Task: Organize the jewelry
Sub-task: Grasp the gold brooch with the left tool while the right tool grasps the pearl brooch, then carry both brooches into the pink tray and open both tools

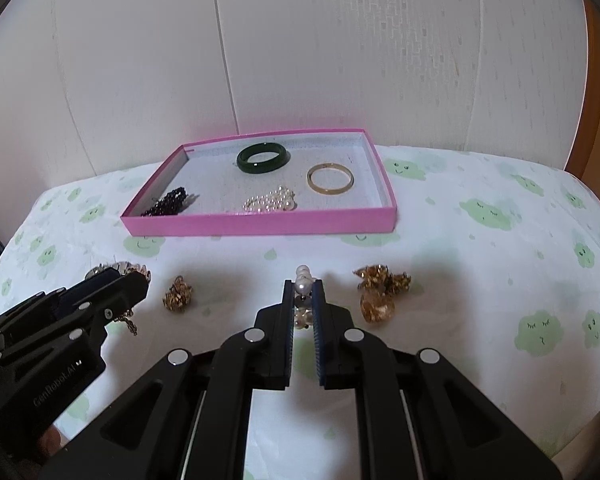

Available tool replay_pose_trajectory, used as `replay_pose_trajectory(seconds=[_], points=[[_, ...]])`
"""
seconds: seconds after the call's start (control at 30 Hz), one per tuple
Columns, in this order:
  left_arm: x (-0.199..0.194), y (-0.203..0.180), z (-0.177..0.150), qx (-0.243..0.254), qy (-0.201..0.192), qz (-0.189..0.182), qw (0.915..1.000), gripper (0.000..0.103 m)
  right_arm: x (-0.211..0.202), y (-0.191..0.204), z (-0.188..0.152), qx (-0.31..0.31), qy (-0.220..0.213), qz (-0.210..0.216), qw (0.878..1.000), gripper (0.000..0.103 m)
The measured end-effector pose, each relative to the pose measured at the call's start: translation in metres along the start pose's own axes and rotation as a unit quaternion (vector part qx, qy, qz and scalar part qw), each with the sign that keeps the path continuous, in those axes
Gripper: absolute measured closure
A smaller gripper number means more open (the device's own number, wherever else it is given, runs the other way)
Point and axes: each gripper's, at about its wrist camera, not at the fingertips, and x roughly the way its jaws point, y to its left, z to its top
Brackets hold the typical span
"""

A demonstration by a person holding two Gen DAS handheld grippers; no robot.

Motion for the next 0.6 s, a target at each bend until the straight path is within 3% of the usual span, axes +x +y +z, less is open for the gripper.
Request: replay_pose_trajectory(seconds=[0.6], points=[[0.043, 0.012, 0.066, -0.02, 0.006, 0.01, 0.9997, 0.072, 0.025, -0.012, 0.059, 0.011, -0.015, -0.004, 1.0, 0.095]])
